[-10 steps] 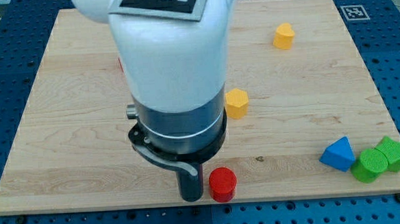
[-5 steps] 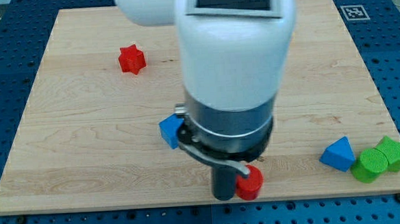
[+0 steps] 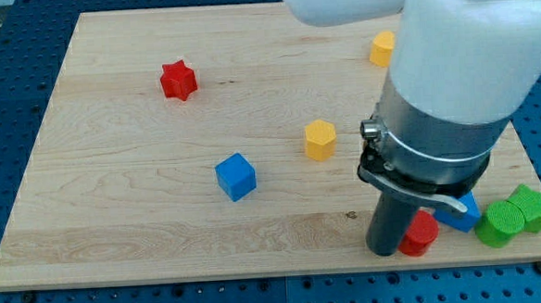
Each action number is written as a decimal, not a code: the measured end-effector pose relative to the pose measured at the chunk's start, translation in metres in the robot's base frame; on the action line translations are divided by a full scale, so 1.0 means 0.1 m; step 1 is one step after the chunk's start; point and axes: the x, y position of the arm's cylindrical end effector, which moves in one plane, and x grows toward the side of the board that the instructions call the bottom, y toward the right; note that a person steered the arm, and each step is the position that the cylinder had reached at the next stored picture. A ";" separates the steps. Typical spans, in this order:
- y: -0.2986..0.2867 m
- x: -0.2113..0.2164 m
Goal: Move the red circle into group of green blocks
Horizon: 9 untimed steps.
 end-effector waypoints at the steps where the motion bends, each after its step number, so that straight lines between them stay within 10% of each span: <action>1: 0.13 -0.02; 6: 0.70 -0.02; 9: -0.01 -0.02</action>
